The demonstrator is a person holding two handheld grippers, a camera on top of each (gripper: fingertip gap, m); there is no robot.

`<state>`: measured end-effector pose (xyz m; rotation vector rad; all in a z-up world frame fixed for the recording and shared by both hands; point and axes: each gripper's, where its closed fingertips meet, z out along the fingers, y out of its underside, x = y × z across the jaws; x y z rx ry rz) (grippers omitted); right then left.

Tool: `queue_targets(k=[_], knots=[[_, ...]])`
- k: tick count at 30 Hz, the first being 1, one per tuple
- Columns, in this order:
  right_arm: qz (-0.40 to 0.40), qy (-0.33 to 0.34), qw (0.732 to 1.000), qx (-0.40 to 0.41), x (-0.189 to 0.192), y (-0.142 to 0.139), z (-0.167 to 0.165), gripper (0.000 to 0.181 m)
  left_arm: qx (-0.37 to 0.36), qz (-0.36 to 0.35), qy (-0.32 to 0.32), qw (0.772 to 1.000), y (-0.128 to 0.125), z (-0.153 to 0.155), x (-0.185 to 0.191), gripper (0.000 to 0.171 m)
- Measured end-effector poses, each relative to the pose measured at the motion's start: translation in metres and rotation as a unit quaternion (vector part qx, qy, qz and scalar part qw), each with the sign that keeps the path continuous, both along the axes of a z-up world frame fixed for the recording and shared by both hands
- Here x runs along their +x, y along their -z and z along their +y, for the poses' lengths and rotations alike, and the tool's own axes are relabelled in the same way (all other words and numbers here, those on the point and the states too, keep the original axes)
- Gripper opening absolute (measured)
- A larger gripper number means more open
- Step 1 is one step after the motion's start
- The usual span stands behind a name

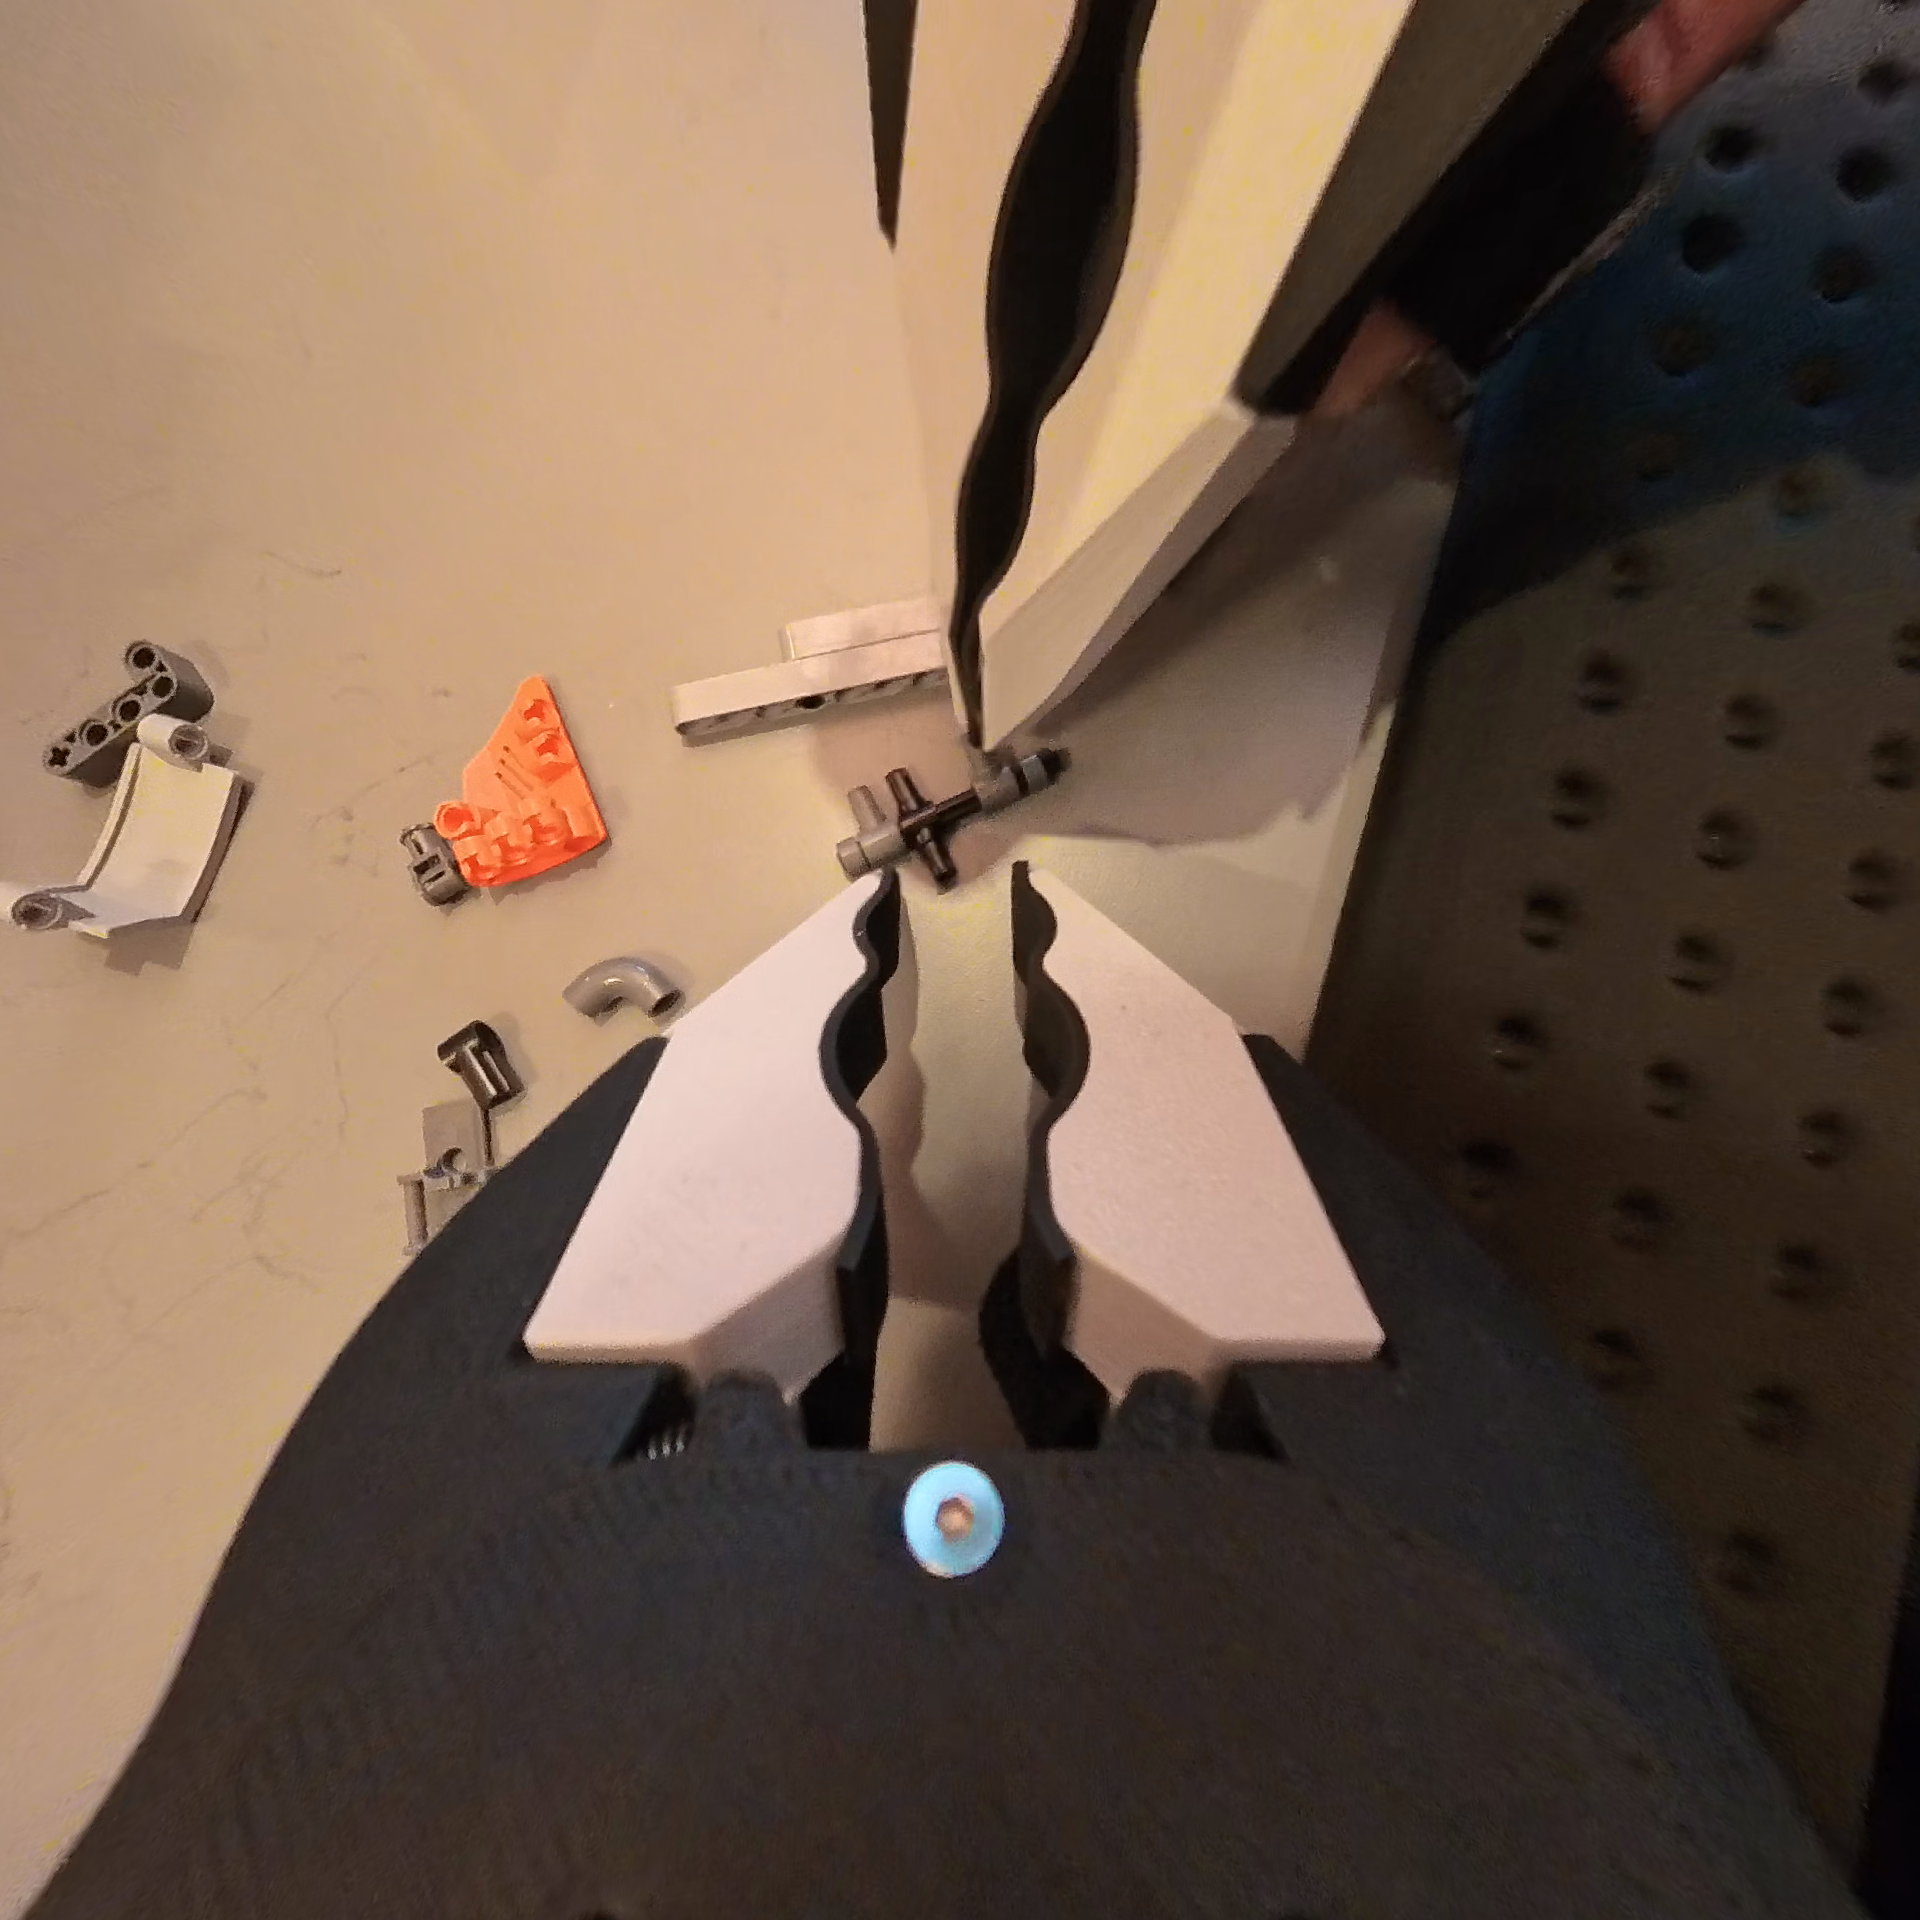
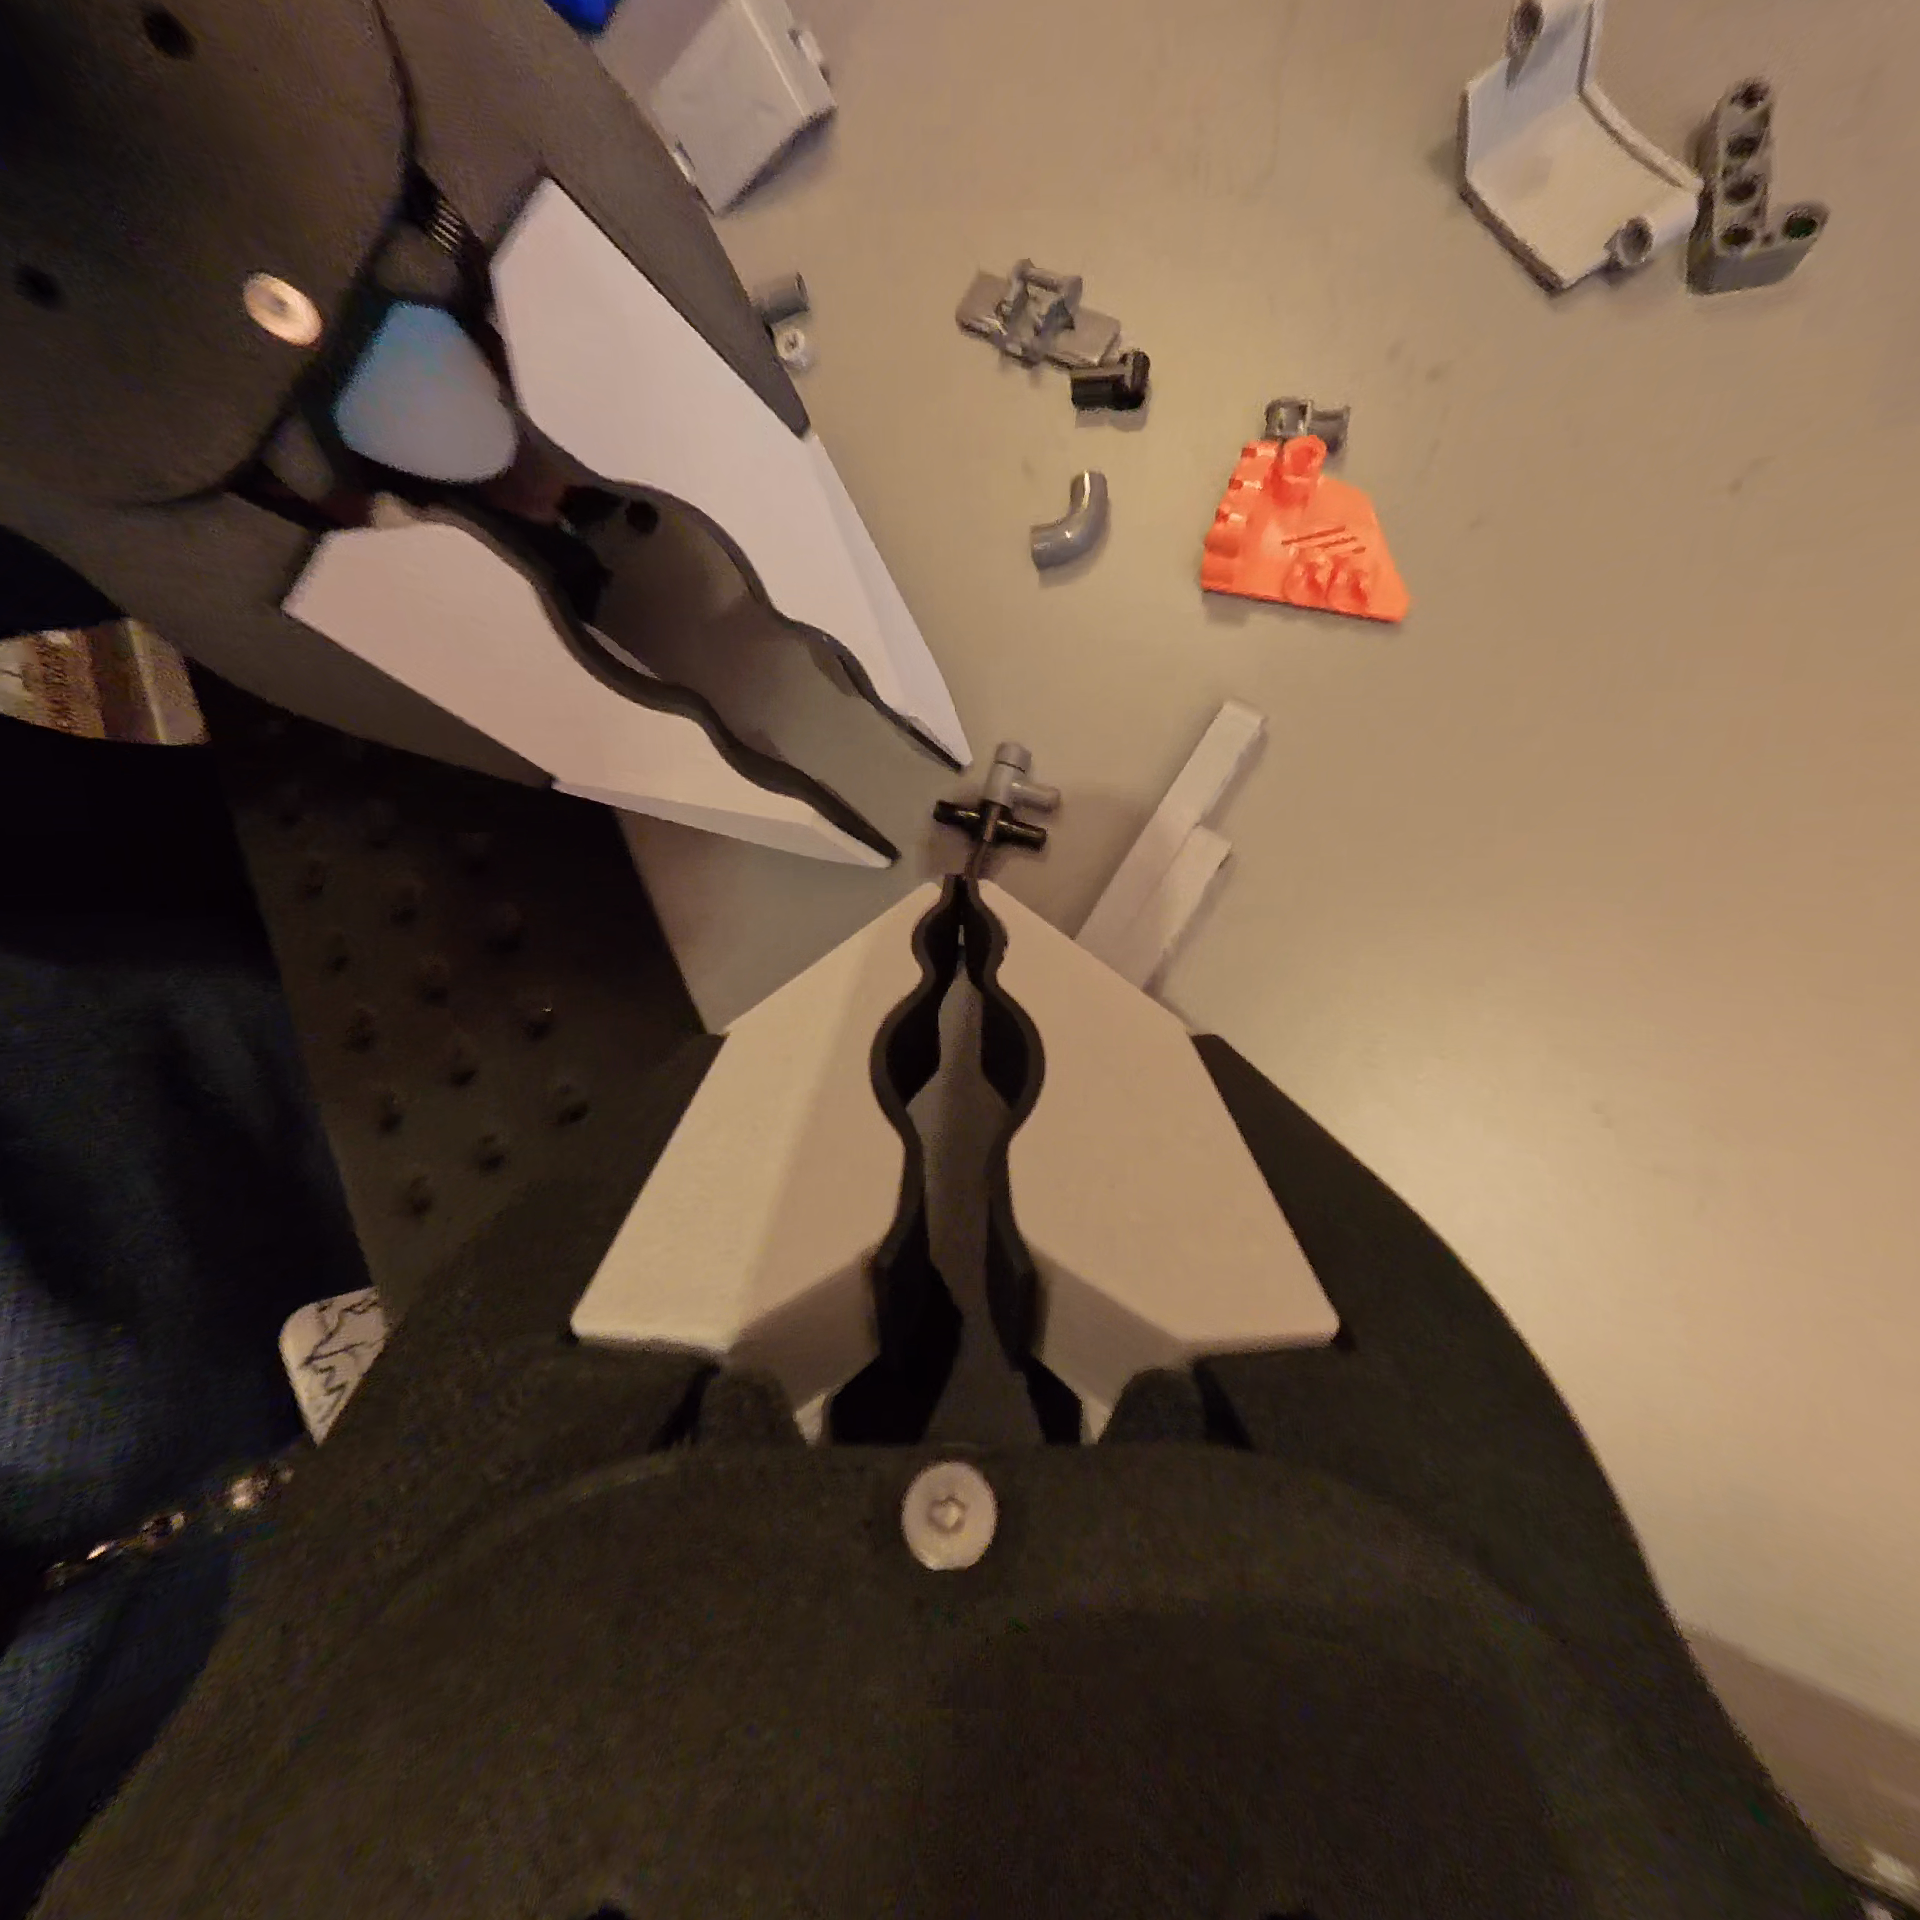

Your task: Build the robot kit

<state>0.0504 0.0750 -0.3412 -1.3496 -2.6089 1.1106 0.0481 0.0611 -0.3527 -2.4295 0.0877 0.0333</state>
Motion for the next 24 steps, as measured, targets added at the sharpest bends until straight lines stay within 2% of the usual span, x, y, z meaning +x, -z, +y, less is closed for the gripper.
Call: queue_targets(k=[3, 8, 14, 24], knots=[[-0.025, -0.004, 1.000, 0.005, 0.002, 0.011, 0.000, 0.000, -0.003, -0.001, -0.004, 1.000, 0.001, 0.002, -0.001, 0.017], [-0.001, 0.034, 0.999, -0.017, -0.010, -0.008, 0.011, 0.000, -0.001, -0.005, -0.013, 1.000, 0.003, 0.006, -0.003, 0.012], [0.001, 0.066, 0.998, -0.001, -0.025, 0.000, 0.032, 0.008, 0.004, -0.007, -0.018, 1.000, 0.005, 0.010, -0.009, 0.005], [-0.036, 0.063, 0.997, -0.036, -0.025, 0.011, 0.024, 0.006, 0.019, -0.022, -0.016, 0.999, 0.005, 0.015, -0.010, 0.002]])
